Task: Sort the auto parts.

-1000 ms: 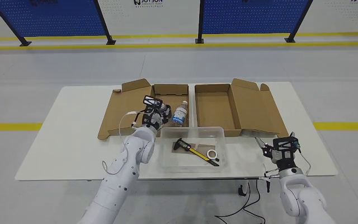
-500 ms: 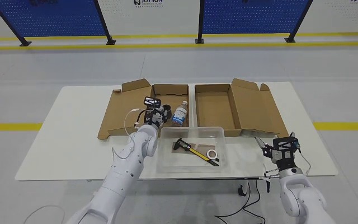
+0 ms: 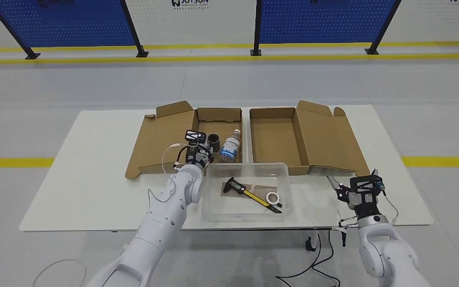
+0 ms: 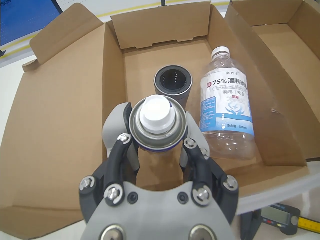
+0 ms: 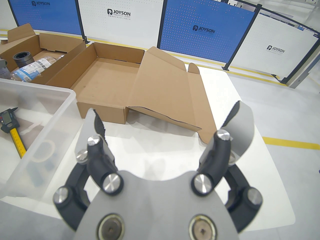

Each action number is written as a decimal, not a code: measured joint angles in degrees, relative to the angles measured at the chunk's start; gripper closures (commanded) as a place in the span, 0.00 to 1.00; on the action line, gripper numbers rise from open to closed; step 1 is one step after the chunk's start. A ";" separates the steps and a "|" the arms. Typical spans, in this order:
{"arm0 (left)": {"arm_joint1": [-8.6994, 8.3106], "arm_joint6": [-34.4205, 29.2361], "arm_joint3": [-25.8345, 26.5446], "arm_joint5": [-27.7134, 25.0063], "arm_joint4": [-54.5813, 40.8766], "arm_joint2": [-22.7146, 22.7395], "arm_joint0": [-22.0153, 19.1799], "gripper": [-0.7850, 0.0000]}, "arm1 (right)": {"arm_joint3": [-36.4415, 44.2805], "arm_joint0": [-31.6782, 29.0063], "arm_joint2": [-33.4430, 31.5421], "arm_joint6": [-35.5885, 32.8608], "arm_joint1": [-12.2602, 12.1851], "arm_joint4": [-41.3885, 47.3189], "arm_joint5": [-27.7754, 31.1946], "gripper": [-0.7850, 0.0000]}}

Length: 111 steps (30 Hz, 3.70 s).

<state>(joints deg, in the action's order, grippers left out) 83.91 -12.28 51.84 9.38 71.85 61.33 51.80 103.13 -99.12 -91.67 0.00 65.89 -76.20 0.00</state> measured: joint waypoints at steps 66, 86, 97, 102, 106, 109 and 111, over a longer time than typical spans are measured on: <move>-5.67 -17.05 65.73 -0.85 25.61 15.42 39.42 0.00 | 0.00 0.00 0.00 0.00 0.00 0.00 0.00 0.00; -5.32 -19.16 67.81 4.15 31.04 12.96 42.68 0.00 | 0.00 0.00 0.00 0.00 0.00 0.00 0.00 0.00; -5.32 -19.16 67.81 4.15 31.04 12.96 42.68 0.00 | 0.65 2.96 2.05 -1.95 0.18 -0.28 2.83 0.00; -5.32 -19.16 67.81 4.15 31.04 12.96 42.68 0.00 | 1.76 8.10 4.37 -10.01 0.31 0.83 5.89 0.00; -5.32 -19.16 67.81 4.15 31.04 12.96 42.68 0.00 | 1.61 13.89 7.62 -18.11 0.46 1.96 9.89 0.00; -5.32 -19.16 67.81 4.15 31.04 12.96 42.68 0.00 | 1.39 18.52 10.64 -25.34 0.73 4.65 12.68 0.00; -5.32 -19.16 67.81 4.16 31.04 12.95 42.68 0.00 | 0.88 21.56 12.82 -30.46 0.95 6.70 14.34 0.00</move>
<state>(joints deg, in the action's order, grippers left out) 78.59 -31.45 119.66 13.54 102.89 74.28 94.48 104.01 -77.56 -78.85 -30.46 66.84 -69.50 14.34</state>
